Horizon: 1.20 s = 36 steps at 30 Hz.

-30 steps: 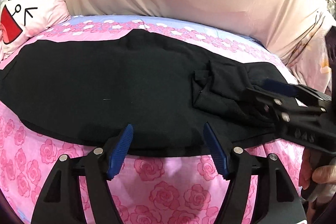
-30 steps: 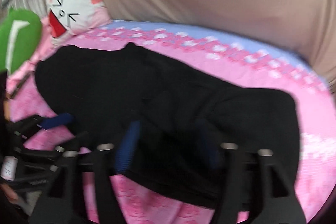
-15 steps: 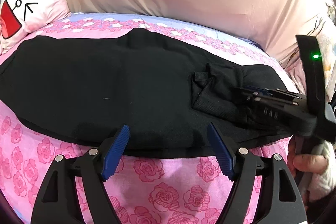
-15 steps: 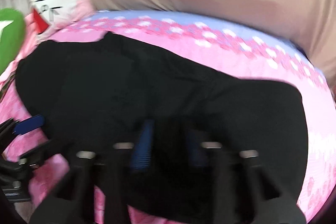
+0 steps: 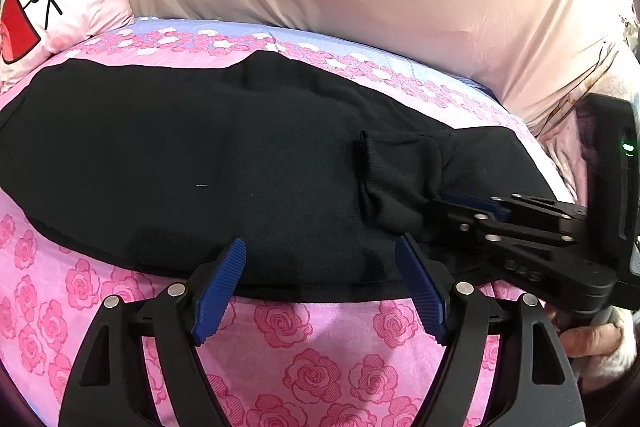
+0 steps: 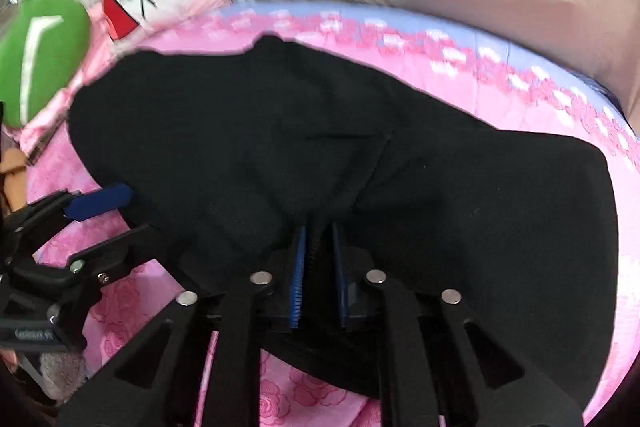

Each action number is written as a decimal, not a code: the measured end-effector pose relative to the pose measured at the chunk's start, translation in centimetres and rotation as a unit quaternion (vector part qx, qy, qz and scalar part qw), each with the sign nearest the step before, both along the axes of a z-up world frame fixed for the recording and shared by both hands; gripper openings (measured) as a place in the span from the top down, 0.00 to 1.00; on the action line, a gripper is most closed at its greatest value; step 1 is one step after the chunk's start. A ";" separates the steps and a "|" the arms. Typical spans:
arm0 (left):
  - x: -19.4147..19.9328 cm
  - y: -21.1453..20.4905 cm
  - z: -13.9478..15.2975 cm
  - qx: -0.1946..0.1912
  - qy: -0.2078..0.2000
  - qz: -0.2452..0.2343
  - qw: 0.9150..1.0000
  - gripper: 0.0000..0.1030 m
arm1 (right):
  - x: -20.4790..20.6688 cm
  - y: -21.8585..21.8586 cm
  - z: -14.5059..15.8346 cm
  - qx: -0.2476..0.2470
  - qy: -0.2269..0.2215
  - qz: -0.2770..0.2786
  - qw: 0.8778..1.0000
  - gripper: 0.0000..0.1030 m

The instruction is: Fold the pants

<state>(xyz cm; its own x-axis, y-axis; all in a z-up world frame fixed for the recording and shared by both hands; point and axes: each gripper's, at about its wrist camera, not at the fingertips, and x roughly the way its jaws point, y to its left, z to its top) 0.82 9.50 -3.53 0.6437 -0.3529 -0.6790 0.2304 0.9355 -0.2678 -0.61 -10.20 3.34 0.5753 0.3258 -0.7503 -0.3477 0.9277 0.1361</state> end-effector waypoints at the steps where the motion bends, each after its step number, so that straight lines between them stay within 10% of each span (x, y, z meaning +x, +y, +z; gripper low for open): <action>1: 0.0 0.0 0.0 0.000 0.001 0.000 1.000 0.27 | -0.2 -0.2 0.5 0.002 -0.007 -0.004 1.000 0.64; 3: 0.0 -0.1 -0.1 0.001 0.001 0.000 1.000 0.27 | -1.1 -0.4 1.4 -0.013 -0.027 -0.006 1.000 0.46; 8: 0.0 -0.2 -0.1 0.003 0.000 0.000 1.000 0.26 | 0.0 1.0 -0.6 -0.062 -0.011 0.001 0.998 0.47; 12: 0.0 -0.6 0.0 0.014 0.000 0.003 1.000 0.26 | 0.7 1.1 0.0 -0.053 -0.018 -0.017 0.998 0.82; 17: -0.1 -0.9 -0.1 0.027 -0.003 0.005 1.000 0.26 | 0.5 2.4 1.6 -0.033 -0.031 -0.003 0.999 0.84; 22: -0.2 -1.0 -0.1 0.032 -0.003 0.009 0.999 0.26 | 1.1 3.2 -0.5 -0.050 -0.011 -0.012 0.999 0.73; 27: -0.9 -1.3 0.5 0.043 -0.021 0.017 0.999 0.26 | -1.1 1.0 2.8 -0.063 -0.047 -0.059 0.995 0.42; 36: -1.7 -1.0 3.0 0.039 -0.038 0.049 0.997 0.26 | -2.0 -2.8 4.0 -0.068 -0.056 -0.107 0.990 0.35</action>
